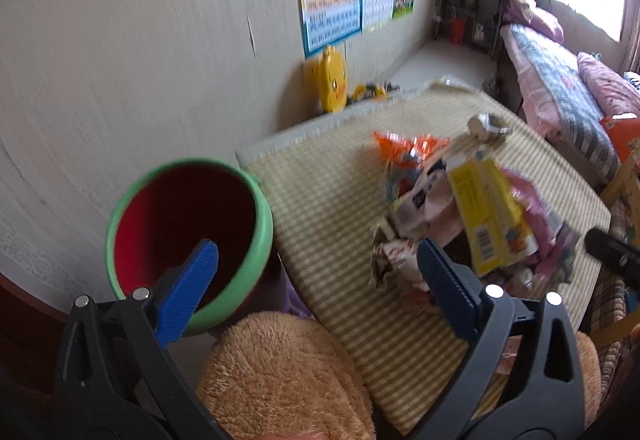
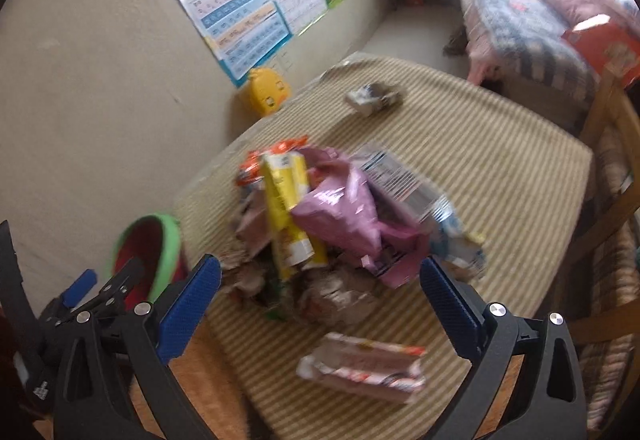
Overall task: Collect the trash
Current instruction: 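Grasp the crumpled white paper with the left gripper while the right gripper grasps the pink wrapper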
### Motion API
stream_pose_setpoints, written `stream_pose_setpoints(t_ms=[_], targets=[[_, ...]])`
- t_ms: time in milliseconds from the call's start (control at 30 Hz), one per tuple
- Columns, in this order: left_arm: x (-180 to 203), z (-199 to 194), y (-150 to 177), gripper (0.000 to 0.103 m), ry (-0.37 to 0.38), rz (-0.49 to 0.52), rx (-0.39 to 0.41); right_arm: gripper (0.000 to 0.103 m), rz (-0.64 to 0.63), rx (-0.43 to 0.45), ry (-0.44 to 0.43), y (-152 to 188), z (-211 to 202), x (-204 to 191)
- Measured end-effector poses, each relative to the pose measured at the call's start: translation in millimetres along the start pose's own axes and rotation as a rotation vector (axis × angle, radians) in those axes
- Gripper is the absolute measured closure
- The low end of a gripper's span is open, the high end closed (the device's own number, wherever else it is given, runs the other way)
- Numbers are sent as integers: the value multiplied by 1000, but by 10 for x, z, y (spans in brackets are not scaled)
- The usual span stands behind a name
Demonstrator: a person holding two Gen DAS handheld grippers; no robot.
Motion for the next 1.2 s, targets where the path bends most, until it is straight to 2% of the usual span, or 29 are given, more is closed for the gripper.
stream_pose_setpoints(t_ms=[67, 167, 233, 367, 500, 633, 733, 767, 833, 867, 933, 1033, 1067, 1200], targets=[[12, 110, 77, 5, -4, 9, -24, 7, -28, -28, 38, 44, 103, 47], [61, 290, 173, 5, 2, 29, -61, 7, 16, -109, -44, 141, 282, 104], [111, 374, 205, 5, 13, 40, -85, 7, 48, -116, -56, 162, 310, 166], [240, 533, 271, 5, 69, 32, -141, 7, 12, -135, -32, 124, 308, 200], [382, 703, 371, 5, 112, 39, -201, 8, 7, -132, -46, 66, 334, 216], [470, 760, 449, 7, 134, 58, -227, 8, 11, -144, -54, 45, 398, 240], [493, 789, 478, 17, 159, 46, -253, 15, 36, -160, -83, 60, 448, 249], [501, 792, 475, 24, 165, 42, -257, 18, 37, -164, -94, 59, 466, 247], [515, 788, 482, 43, 187, 40, -269, 23, 29, -165, -104, 40, 488, 228], [524, 786, 491, 57, 196, 44, -275, 27, 27, -165, -107, 36, 496, 220], [537, 761, 507, 76, 208, 54, -281, 30, 27, -169, -122, -14, 534, 213], [531, 674, 496, 85, 226, 57, -272, 30, 44, -162, -134, -99, 574, 232], [521, 645, 481, 92, 225, 59, -264, 30, 48, -160, -138, -139, 597, 240], [441, 491, 373, 92, 212, 58, -217, 30, 58, -169, -128, -270, 750, 289]])
Point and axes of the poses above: each gripper's, at about its wrist camera, not at the fingertips, and z roughly the way its jaws point, x to its right, y to its underside, the point moved 8 cm from there along z, roughly the way its jaws point, and after that the axes turned 10 degrees about -z, right-handed, at the moved point
